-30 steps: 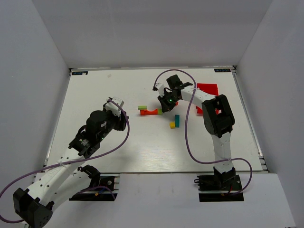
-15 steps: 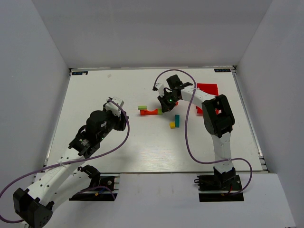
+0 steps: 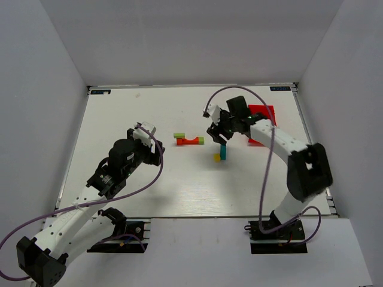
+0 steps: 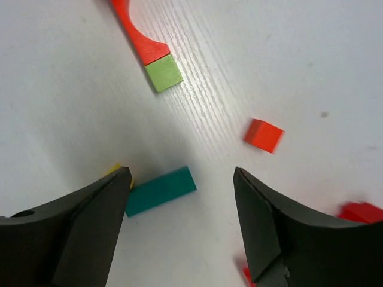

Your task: Build the wood block tower

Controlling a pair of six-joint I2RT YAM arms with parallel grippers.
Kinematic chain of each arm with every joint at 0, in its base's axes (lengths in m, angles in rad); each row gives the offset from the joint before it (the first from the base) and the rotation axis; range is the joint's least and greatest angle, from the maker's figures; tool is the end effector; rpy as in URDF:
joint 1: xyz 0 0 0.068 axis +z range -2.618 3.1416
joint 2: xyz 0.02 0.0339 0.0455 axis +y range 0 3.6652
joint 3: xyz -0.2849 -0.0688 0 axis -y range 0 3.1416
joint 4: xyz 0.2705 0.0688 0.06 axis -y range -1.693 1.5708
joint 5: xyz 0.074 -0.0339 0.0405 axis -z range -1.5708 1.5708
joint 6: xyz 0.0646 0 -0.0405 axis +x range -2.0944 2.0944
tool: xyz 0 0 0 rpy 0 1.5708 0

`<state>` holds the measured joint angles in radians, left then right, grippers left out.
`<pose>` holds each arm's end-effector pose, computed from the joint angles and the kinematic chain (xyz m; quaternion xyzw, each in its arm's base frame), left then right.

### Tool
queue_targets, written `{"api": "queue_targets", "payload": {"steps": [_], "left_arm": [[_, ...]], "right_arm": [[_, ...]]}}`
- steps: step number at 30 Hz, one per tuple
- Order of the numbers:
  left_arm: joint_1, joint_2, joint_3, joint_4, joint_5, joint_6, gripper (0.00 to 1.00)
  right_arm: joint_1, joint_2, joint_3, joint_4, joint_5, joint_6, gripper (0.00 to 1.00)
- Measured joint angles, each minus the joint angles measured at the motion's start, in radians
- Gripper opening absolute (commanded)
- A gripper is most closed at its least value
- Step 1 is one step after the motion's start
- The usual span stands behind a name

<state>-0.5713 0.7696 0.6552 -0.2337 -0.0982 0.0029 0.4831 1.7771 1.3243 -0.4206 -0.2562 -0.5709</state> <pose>0.1893 -0.1142 0.2933 0.2046 0.7924 -0.1222 0.5616 0.3781 0.2168 0.2233 -0.5065 0.7837 0.1051 0.3438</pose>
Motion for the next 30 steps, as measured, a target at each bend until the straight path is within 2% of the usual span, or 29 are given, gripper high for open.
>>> {"api": "queue_targets", "payload": {"steps": [5, 6, 7, 8, 9, 10, 11, 12, 13, 15, 16, 18, 21, 30], "left_arm": [[0.0, 0.0, 0.0, -0.001, -0.01, -0.002, 0.9], [0.0, 0.0, 0.0, -0.001, -0.011, -0.002, 0.88], [0.0, -0.001, 0.0, -0.001, -0.013, -0.002, 0.81], [0.0, -0.001, 0.0, -0.001, -0.016, -0.002, 0.73], [0.0, -0.003, 0.0, -0.001, -0.018, -0.003, 0.58], [0.0, -0.006, 0.0, -0.002, -0.019, -0.003, 0.28], [0.0, -0.009, 0.0, -0.002, -0.019, -0.004, 0.2], [0.0, -0.013, 0.0, -0.002, -0.019, -0.005, 0.19], [0.0, -0.017, 0.0, -0.002, -0.019, -0.002, 0.25], [0.0, -0.025, 0.0, -0.002, -0.019, 0.005, 0.42], [0.0, -0.028, 0.0, -0.002, -0.019, 0.002, 0.5], [0.0, -0.031, 0.0, -0.002, -0.019, 0.002, 0.53], [0.0, -0.031, 0.0, -0.002, -0.019, -0.001, 0.53], [0.0, -0.03, 0.0, -0.002, -0.018, 0.0, 0.54]], "right_arm": [[-0.011, -0.283, -0.226, 0.103, -0.099, -0.236, 0.74], [-0.013, -0.306, -0.26, 0.11, -0.124, -0.28, 0.71], [-0.014, -0.324, -0.301, 0.118, -0.151, -0.34, 0.68], [-0.017, -0.332, -0.338, 0.119, -0.178, -0.398, 0.56], [-0.018, -0.328, -0.362, 0.106, -0.201, -0.454, 0.18], [-0.019, -0.309, -0.367, 0.072, -0.222, -0.504, 0.11], [-0.019, -0.285, -0.361, 0.046, -0.242, -0.54, 0.13], [-0.019, -0.259, -0.348, 0.015, -0.255, -0.567, 0.18], [-0.019, -0.228, -0.322, -0.021, -0.27, -0.592, 0.27], [-0.019, -0.176, -0.273, -0.047, -0.285, -0.634, 0.49], [-0.019, -0.162, -0.257, -0.048, -0.288, -0.654, 0.52], [-0.019, -0.155, -0.252, -0.047, -0.29, -0.682, 0.59], [-0.019, -0.142, -0.252, -0.047, -0.289, -0.71, 0.65], [-0.019, -0.053, -0.235, -0.055, -0.279, -0.739, 0.66]]}}
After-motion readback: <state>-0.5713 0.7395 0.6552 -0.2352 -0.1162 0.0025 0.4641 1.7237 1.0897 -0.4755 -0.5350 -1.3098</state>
